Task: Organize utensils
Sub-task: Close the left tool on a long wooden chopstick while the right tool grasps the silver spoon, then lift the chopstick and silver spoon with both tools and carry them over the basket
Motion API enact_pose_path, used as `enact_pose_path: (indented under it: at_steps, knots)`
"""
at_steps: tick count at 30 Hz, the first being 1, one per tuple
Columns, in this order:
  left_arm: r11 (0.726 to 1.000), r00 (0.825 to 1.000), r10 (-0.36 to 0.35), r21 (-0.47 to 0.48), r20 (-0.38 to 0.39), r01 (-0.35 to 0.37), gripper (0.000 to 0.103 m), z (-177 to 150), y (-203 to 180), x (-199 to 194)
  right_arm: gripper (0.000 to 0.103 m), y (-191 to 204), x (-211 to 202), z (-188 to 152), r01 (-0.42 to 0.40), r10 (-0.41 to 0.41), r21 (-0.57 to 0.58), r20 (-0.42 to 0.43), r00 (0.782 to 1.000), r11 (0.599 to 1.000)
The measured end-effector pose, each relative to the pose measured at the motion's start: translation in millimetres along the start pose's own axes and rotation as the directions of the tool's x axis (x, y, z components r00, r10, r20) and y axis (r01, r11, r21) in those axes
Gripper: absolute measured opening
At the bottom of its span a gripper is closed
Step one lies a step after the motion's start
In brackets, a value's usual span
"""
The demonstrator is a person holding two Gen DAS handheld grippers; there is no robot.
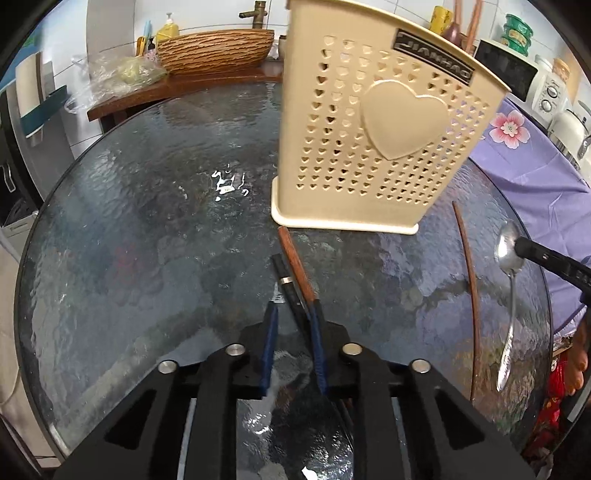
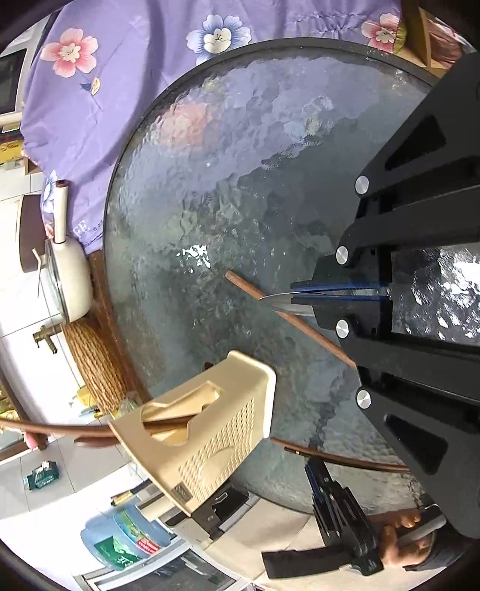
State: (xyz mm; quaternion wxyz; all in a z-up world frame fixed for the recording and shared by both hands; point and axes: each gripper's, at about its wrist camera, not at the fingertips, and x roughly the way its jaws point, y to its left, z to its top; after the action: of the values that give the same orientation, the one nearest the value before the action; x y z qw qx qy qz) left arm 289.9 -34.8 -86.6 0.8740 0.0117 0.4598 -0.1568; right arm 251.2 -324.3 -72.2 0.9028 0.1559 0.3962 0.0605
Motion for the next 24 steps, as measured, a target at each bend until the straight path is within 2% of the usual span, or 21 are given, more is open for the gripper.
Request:
enact_pose_path:
  at_steps: [3, 8, 12, 15, 20, 24]
  knots:
    - [1.000, 1.000, -0.021, -0.023, -0.011, 0.021, 0.015, 1.7, 6.3, 1.3, 0.002, 4.5, -6.0, -0.6, 0.002, -0.002, -0.018, 0.009, 1.000, 1.000]
    - [0.999, 1.000, 0.006, -0.038, -0.022, -0.007, 0.017, 5.3, 13.0, 3.3, 0.002, 8.1, -8.8, -1.7, -0.008, 0.008, -0.035, 0.002, 1.000, 0.999]
    - [0.999, 0.998, 0.046, -0.006, -0.031, -0.046, 0.018, 13.1, 10.0, 8.6, 0.002, 16.6, -9.5, -2.3, -0.016, 0.017, -0.058, 0.005, 1.000, 0.998]
    - [0.997, 0.997, 0.073, 0.020, -0.023, -0.072, 0.011, 14.3, 5.6, 10.7, 0.002, 23.2, -13.0, -2.1, -0.027, 0.028, -0.073, 0.013, 1.000, 0.997]
    - [0.999, 0.999, 0.049, -0.021, -0.024, -0.049, 0.007, 16.3, 12.4, 9.5, 0.002, 33.6, -25.0, -0.6, -0.047, 0.053, -0.110, 0.045, 0.998, 0.993]
    - [0.999, 0.999, 0.042, -0.024, 0.017, -0.042, 0.007, 17.8, 10.7, -4.3, 0.002, 43.5, -34.6, 0.3, -0.062, 0.072, -0.138, 0.066, 0.995, 0.989]
